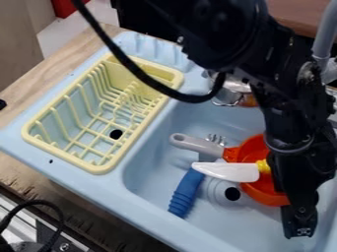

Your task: Put the knife in the orange pot

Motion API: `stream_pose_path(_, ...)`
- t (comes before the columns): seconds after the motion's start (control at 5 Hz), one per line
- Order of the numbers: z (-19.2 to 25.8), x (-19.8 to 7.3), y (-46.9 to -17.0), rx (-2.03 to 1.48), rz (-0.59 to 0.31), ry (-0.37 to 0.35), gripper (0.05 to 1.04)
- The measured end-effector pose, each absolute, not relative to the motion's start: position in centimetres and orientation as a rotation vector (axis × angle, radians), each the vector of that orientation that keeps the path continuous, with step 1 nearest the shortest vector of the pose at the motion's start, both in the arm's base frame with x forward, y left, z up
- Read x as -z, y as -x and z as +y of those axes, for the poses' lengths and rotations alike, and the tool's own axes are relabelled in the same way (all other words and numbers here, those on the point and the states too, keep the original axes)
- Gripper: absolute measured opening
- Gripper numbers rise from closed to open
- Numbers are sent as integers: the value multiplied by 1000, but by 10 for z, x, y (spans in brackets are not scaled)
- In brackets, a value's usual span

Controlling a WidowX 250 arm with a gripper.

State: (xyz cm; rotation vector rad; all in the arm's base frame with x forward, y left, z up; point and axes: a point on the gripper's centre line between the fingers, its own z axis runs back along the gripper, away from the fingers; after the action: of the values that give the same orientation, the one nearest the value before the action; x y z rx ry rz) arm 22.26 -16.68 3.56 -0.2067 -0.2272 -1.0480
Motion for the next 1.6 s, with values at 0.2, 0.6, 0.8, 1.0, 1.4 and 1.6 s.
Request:
stream_pose_path(0.2, -171, -30, -219, 1065, -210, 214, 951)
stream_pose_path(0.6, -174, -20, -218, 1111, -168, 191, 380)
stream_pose_path(0.8, -175, -21, -219, 1108, -174, 182, 186)
stream_pose_path(1.0, -170, -27, -217, 1125, -185, 146, 91)
stream_pose_path(1.4, -167, -33, -208, 1038, -130, 133, 61)
stream_pose_path(1.6, -166, -37, -202, 1025, -122, 107, 60)
